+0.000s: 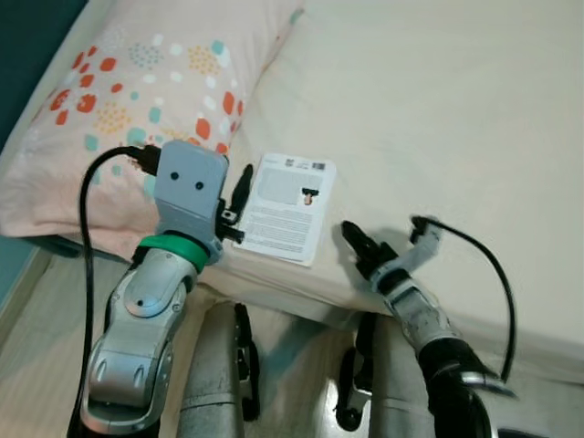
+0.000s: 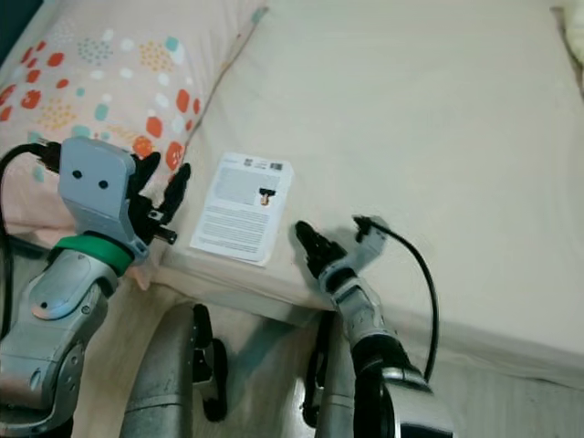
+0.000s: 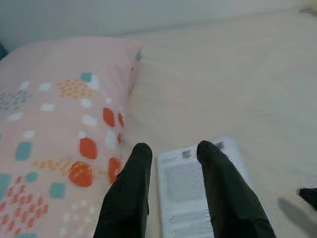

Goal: Clean up the room

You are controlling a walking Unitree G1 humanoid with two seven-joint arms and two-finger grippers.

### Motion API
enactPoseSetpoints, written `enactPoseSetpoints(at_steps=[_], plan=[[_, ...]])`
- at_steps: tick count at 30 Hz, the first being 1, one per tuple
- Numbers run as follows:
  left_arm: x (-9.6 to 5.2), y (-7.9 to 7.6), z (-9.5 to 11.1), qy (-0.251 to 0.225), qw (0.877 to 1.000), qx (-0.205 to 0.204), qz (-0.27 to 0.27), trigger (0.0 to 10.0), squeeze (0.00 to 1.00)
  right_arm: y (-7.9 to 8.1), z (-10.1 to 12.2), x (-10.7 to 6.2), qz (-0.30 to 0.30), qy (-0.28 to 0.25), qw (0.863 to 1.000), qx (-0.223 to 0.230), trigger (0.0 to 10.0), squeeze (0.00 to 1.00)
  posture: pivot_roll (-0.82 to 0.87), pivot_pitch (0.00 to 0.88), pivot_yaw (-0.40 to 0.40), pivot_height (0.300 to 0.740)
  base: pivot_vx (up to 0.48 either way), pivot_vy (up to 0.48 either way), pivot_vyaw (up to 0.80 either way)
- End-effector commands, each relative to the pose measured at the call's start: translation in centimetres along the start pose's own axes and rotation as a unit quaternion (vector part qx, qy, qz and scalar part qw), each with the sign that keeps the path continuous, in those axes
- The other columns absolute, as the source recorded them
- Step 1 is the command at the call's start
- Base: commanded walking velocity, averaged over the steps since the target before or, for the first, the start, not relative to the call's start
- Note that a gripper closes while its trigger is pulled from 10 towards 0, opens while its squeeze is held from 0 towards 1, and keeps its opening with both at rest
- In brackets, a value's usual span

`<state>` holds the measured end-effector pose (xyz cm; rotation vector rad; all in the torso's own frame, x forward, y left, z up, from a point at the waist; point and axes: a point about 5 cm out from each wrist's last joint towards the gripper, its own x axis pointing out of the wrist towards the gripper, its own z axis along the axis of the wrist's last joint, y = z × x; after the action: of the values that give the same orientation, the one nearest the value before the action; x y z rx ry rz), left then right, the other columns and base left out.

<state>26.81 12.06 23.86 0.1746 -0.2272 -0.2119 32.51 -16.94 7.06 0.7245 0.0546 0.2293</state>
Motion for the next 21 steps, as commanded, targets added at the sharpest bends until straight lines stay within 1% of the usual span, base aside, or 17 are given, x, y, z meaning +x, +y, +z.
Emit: enactPoseSetpoints(at_steps=[1, 2, 3, 4, 5, 6, 7, 8, 9, 10, 11, 12, 14, 15, 16, 18, 21], plan=[[0.1, 0.0, -0.5, 0.006, 1.0, -0.009, -0.001, 10.0, 0.0, -0.2, 0.4, -0.8, -0.014, -0.009, 0.999, -0.032, 10.0, 0.0, 0.0, 0.172, 0.054, 0.599, 0.0, 0.0, 0.0], [0.4, 0.2, -1.2, 0.019, 1.0, -0.022, 0.002, 10.0, 0.0, 0.1, 1.1, -1.5, -0.016, -0.03, 0.996, -0.077, 10.0, 0.0, -0.02, 0.153, 0.06, 0.599, 0.0, 0.0, 0.0], [0.4, 0.2, -1.2, 0.019, 1.0, -0.022, 0.002, 10.0, 0.0, 0.1, 1.1, -1.5, -0.016, -0.03, 0.996, -0.077, 10.0, 0.0, -0.02, 0.153, 0.06, 0.599, 0.0, 0.0, 0.0], [0.6, 0.7, -2.2, 0.038, 0.999, -0.034, 0.008, 10.0, 0.0, 1.2, 2.2, -2.0, -0.004, -0.054, 0.989, -0.138, 10.0, 0.0, -0.05, 0.123, 0.071, 0.599, 0.0, 0.0, 0.0], [0.7, 1.0, -2.9, 0.05, 0.998, -0.042, 0.012, 10.0, 0.0, 2.0, 2.7, -2.2, 0.005, -0.069, 0.982, -0.175, 10.0, 0.0, -0.06, 0.118, 0.073, 0.599, 0.0, 0.0, 0.0], [0.7, 1.0, -2.9, 0.05, 0.998, -0.042, 0.012, 10.0, 0.0, 2.0, 2.7, -2.2, 0.005, -0.069, 0.982, -0.175, 10.0, 0.0, -0.06, 0.118, 0.073, 0.599, 0.0, 0.0, 0.0], [0.8, 1.8, -4.4, 0.071, 0.997, -0.028, 0.024, 10.0, 0.0, 3.5, 3.9, -2.6, 0.02, -0.098, 0.97, -0.22, 10.0, 0.0, -0.08, 0.088, 0.079, 0.599, 0.0, 0.0, 0.0], [0.8, 2.2, -5.0, 0.082, 0.996, -0.014, 0.031, 10.0, 0.0, 4.2, 4.6, -2.8, 0.026, -0.115, 0.962, -0.244, 10.0, 0.0, -0.1, 0.072, 0.079, 0.599, 0.0, 0.0, 0.0], [0.8, 2.2, -5.0, 0.082, 0.996, -0.014, 0.031, 10.0, 0.0, 4.2, 4.6, -2.8, 0.026, -0.115, 0.962, -0.244, 10.0, 0.0, -0.1, 0.072, 0.079, 0.599, 0.0, 0.0, 0.0], [0.7, 2.9, -6.1, 0.1, 0.994, 0.011, 0.045, 10.0, 0.0, 5.2, 5.6, -3.1, 0.033, -0.139, 0.948, -0.285, 10.0, 0.0, -0.11, 0.045, 0.075, 0.599, 0.0, 0.0, 0.0], [0.7, 3.0, -6.4, 0.104, 0.993, 0.017, 0.049, 10.0, 0.0, 5.5, 5.9, -3.2, 0.034, -0.146, 0.943, -0.298, 10.0, 0.0, -0.11, 0.045, 0.075, 0.599, 0.0, 0.0, 0.0], [0.7, 3.0, -6.4, 0.104, 0.993, 0.017, 0.049, 10.0, 0.0, 5.5, 5.9, -3.2, 0.034, -0.146, 0.943, -0.298, 10.0, 0.0, -0.11, 0.045, 0.075, 0.599, 0.0, 0.0, 0.0], [0.4, 3.7, -7.6, 0.121, 0.99, 0.019, 0.068, 10.0, 0.0, 6.3, 7.1, -4.0, 0.014, -0.166, 0.919, -0.356, 10.0, 0.0, -0.12, 0.012, 0.061, 0.599, 0.0, 0.0, 0.0], [0.4, 3.7, -7.6, 0.121, 0.99, 0.019, 0.068, 10.0, 0.0, 6.3, 7.1, -4.0, 0.014, -0.166, 0.919, -0.356, 10.0, 0.0, -0.12, 0.012, 0.061, 0.599, 0.0, 0.0, 0.0], [0.2, 3.6, -8.4, 0.13, 0.989, 0.015, 0.072, 10.0, 0.0, 6.3, 7.6, -4.3, -0.002, -0.174, 0.909, -0.378, 10.0, 0.0, -0.13, 0.0, 0.051, 0.599, 0.0, 0.0, 0.0], [0.3, 3.4, -9.0, 0.135, 0.988, -0.001, 0.079, 10.0, 0.0, 6.1, 7.8, -4.4, -0.021, -0.178, 0.903, -0.389, 10.0, 0.0, -0.13, 0.0, 0.045, 0.604, 0.0, 0.0, 0.0], [0.6, 3.2, -9.3, 0.135, 0.987, -0.009, 0.082, 10.0, 0.0, 6.0, 7.9, -4.4, -0.032, -0.178, 0.901, -0.395, 10.0, 0.0, -0.13, 0.0, 0.04, 0.614, 0.0, 0.0, 0.0]])
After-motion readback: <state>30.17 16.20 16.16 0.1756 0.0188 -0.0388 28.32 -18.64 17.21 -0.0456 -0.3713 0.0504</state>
